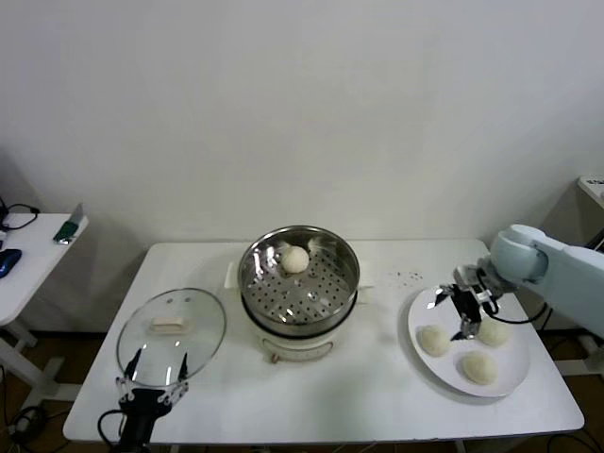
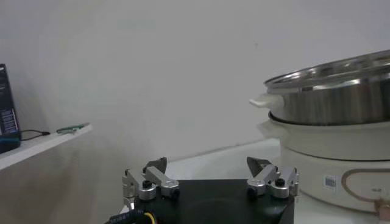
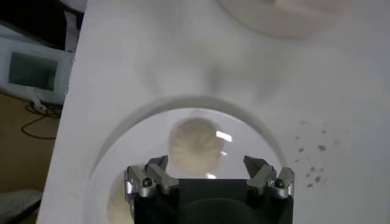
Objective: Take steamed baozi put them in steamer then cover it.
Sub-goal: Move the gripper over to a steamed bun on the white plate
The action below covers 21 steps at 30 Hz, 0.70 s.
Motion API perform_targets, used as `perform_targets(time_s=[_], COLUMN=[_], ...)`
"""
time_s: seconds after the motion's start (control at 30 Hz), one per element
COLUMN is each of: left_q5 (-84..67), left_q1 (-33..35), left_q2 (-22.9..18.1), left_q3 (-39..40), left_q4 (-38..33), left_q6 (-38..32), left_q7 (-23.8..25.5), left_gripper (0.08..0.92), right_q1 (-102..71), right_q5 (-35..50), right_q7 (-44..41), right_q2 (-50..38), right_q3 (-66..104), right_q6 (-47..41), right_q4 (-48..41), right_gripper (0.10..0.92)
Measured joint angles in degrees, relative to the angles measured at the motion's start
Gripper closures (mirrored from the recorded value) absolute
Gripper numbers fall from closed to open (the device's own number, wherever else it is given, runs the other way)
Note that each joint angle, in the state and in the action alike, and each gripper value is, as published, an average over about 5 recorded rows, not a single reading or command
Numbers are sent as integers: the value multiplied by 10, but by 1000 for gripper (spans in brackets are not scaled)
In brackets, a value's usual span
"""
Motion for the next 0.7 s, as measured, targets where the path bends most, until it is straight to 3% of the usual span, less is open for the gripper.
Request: perform_targets(time_s=[0.7], left_q5=[2], left_q1=[-4], left_q2=[-1], left_q3=[-6], left_q4=[7], left_q6=[6], left_q7=[0], left_gripper=[177], right_q1=[-84], right_q5=[-14], right_q7=[12], right_q2=[76], right_q3=[59], right_q6=[-18], right_q4=[-90], right_gripper=[203])
